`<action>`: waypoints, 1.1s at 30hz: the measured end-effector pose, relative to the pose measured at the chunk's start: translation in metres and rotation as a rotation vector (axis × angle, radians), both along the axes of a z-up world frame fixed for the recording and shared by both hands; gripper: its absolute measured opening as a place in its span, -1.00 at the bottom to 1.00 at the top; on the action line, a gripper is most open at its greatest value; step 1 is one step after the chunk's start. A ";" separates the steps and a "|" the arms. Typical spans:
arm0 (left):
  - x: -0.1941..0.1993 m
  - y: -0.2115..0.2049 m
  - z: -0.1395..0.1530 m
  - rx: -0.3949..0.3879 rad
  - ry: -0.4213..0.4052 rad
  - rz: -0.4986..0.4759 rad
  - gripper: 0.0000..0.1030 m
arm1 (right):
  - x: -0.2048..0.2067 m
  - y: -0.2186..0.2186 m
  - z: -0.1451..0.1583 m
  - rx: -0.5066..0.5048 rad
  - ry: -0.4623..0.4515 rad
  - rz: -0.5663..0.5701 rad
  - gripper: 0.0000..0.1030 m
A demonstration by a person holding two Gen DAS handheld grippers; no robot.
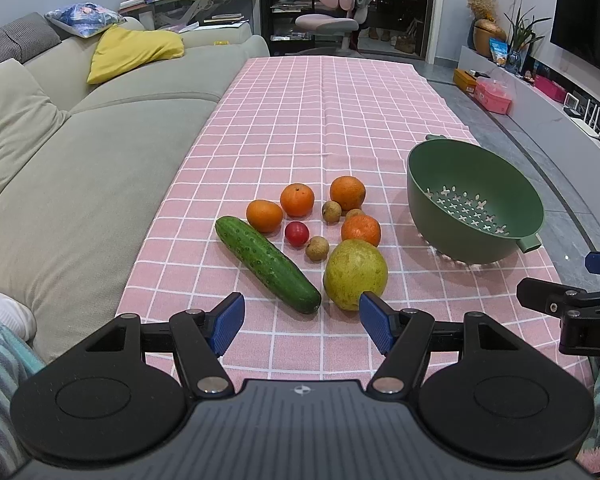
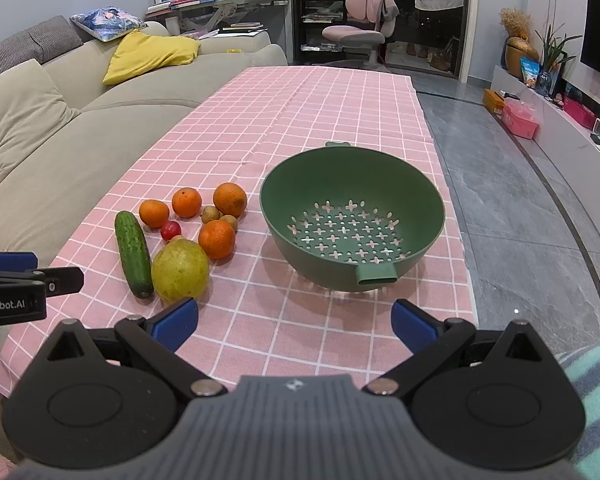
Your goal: Organize fruits
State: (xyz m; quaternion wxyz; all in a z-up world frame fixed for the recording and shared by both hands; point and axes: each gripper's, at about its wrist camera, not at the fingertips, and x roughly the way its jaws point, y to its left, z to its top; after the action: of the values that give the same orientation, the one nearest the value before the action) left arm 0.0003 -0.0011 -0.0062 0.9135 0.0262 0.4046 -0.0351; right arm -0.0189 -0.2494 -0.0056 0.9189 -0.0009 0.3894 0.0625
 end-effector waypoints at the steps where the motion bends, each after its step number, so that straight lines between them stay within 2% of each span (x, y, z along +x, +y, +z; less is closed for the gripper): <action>1: 0.000 0.000 0.000 0.000 -0.001 0.001 0.50 | 0.000 0.000 0.000 0.000 0.000 0.000 0.92; 8: -0.001 0.000 -0.002 -0.002 0.003 0.001 0.50 | 0.001 0.000 -0.002 0.002 0.006 -0.001 0.92; 12: 0.001 0.004 -0.003 -0.034 0.014 0.012 0.50 | 0.004 0.002 -0.004 0.002 0.007 0.008 0.92; 17: 0.010 0.012 -0.004 -0.102 0.047 0.021 0.50 | 0.006 0.011 -0.005 -0.004 -0.058 0.058 0.92; 21: 0.019 0.021 -0.008 -0.149 0.072 0.083 0.49 | 0.007 0.021 -0.007 0.035 -0.123 0.140 0.92; 24: 0.027 0.029 -0.013 -0.198 0.088 0.126 0.33 | 0.017 0.029 -0.012 0.064 -0.097 0.180 0.85; 28: 0.040 0.032 -0.020 -0.175 0.085 0.160 0.22 | 0.033 0.042 -0.022 0.092 -0.042 0.195 0.73; 33: 0.059 0.040 -0.035 -0.207 0.124 0.208 0.22 | 0.061 0.054 -0.041 0.140 0.068 0.203 0.53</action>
State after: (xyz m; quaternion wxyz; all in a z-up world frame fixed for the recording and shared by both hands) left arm 0.0594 0.0389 -0.0408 0.8832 -0.1125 0.4551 0.0167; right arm 0.0418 -0.1956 -0.0468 0.8920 0.0259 0.4130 0.1819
